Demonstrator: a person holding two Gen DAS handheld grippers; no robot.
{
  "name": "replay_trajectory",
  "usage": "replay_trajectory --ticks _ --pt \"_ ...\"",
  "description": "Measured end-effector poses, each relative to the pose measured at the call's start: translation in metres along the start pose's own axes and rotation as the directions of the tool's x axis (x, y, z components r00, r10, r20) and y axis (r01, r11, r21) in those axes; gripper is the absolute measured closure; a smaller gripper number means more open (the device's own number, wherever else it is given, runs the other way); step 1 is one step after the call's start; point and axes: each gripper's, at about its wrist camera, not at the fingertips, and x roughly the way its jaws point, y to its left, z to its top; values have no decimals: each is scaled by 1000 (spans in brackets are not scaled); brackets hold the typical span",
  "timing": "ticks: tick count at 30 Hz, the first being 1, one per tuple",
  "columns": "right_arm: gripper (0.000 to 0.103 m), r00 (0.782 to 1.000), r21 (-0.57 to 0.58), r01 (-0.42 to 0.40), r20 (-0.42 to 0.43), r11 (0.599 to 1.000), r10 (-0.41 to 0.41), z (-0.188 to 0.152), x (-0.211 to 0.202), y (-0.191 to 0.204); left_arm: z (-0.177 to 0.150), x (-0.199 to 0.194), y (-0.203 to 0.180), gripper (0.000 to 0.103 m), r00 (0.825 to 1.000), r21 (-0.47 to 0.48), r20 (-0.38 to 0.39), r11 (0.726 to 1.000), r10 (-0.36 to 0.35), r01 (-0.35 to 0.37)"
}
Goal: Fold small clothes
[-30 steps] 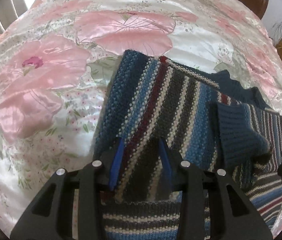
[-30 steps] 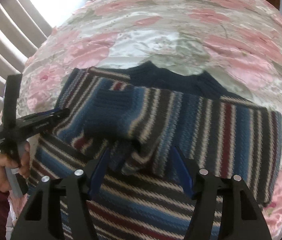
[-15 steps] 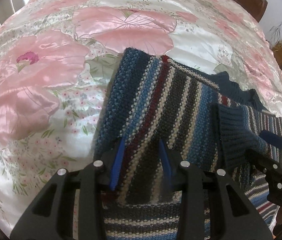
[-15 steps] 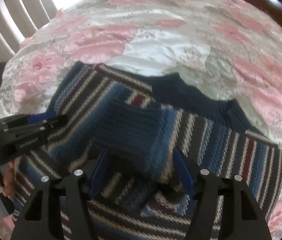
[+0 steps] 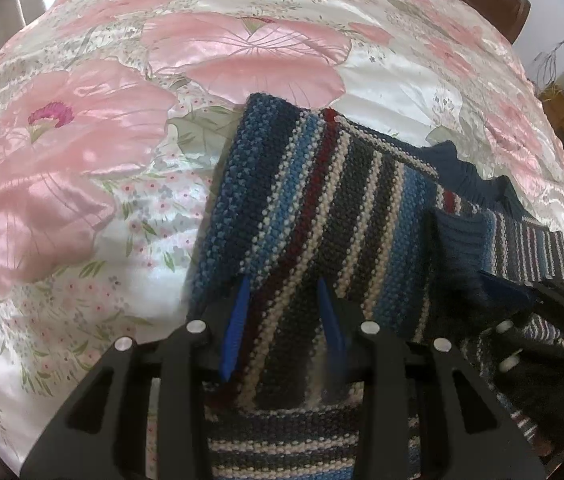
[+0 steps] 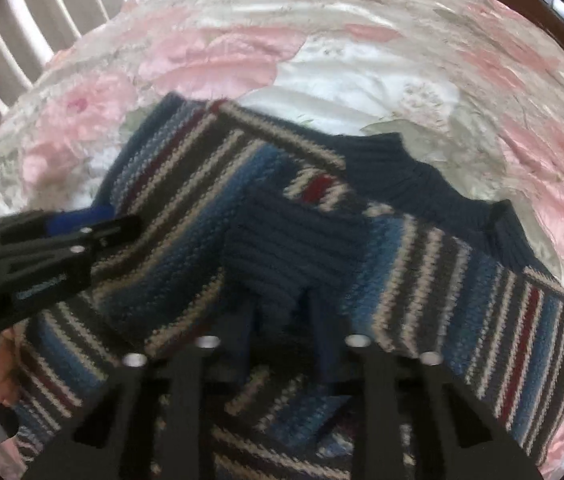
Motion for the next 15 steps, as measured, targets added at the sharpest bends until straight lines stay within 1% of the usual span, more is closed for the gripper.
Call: replay_trajectory --ticks 1,3,5,8,9,10,12,13,15 --pt "90 1000 18 -13 9 1000 13 -2 -5 -7 0 0 0 68 1000 0 1 1000 2 -2" --pt "91 998 59 -45 36 997 43 -8 -19 -25 0 0 -1 68 1000 0 5 1000 5 -6" --pt "91 992 116 -109 73 987 101 -17 -37 -50 -1 1 -2 67 1000 -1 9 1000 10 -10" --pt "91 978 219 -186 135 958 159 -35 -63 -93 -2 1 -4 67 1000 2 14 1000 21 -21" --pt "91 971 258 -216 160 941 179 -45 -72 -113 -2 1 -5 67 1000 3 15 1000 25 -25" --pt "91 969 281 -222 172 934 179 -50 -76 -124 -2 1 -6 66 999 5 17 1000 30 -30" --pt "90 971 336 -204 188 920 147 -67 -84 -157 -3 1 -8 65 999 12 20 999 41 -41" --pt "86 973 350 -197 186 916 138 -71 -85 -166 -3 2 -9 65 999 13 21 999 46 -46" --pt "82 981 403 -164 166 900 104 -90 -83 -195 -3 1 -11 64 998 18 26 998 58 -59"
